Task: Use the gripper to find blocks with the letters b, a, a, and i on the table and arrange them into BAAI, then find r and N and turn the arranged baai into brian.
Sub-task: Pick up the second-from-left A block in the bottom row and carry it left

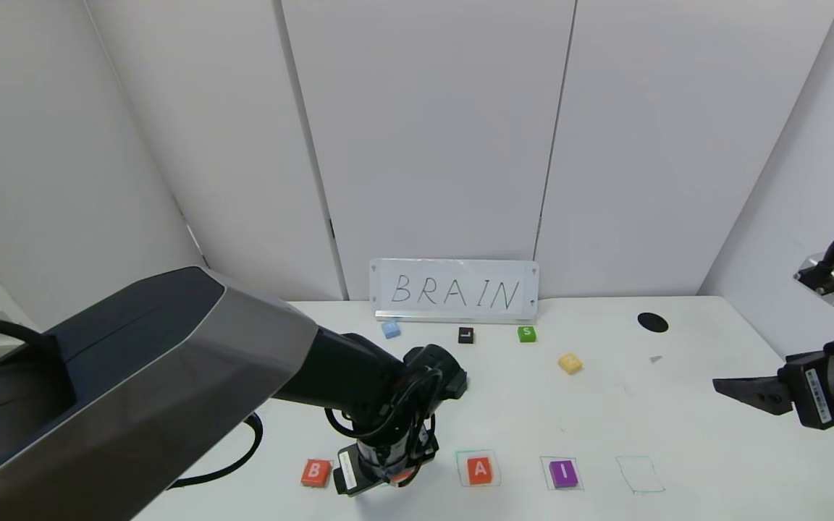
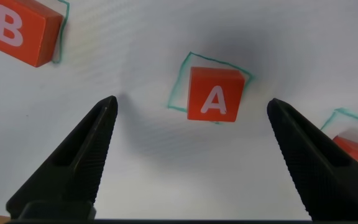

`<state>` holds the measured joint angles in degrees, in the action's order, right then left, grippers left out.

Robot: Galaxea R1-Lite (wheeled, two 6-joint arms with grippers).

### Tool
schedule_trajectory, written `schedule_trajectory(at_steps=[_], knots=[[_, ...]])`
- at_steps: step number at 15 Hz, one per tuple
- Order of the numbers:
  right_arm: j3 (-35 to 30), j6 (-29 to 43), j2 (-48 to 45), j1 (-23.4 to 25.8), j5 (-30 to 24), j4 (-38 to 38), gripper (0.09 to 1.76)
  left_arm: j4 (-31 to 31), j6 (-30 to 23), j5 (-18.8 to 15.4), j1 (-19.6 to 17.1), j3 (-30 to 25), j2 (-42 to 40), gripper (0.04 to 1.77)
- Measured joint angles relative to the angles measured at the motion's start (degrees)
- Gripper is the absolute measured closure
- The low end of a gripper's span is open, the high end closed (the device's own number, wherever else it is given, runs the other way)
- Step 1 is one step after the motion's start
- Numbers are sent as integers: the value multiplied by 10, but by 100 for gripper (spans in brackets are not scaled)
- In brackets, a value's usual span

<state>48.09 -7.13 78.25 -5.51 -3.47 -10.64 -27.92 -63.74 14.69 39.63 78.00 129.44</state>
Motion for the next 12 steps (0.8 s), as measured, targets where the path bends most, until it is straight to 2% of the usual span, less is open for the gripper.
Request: schedule_trajectory(at_steps=[4,7,8,12], knots=[[-1,-1,0,0,0,0,14,0,0,0,0,1,2,71],[-1,-1,0,0,0,0,14,0,0,0,1,2,3,103],[-1,-1,0,0,0,0,14,0,0,0,1,3,4,129],[-2,-2,0,0,0,1,14,1,0,0,0,3,5,131]])
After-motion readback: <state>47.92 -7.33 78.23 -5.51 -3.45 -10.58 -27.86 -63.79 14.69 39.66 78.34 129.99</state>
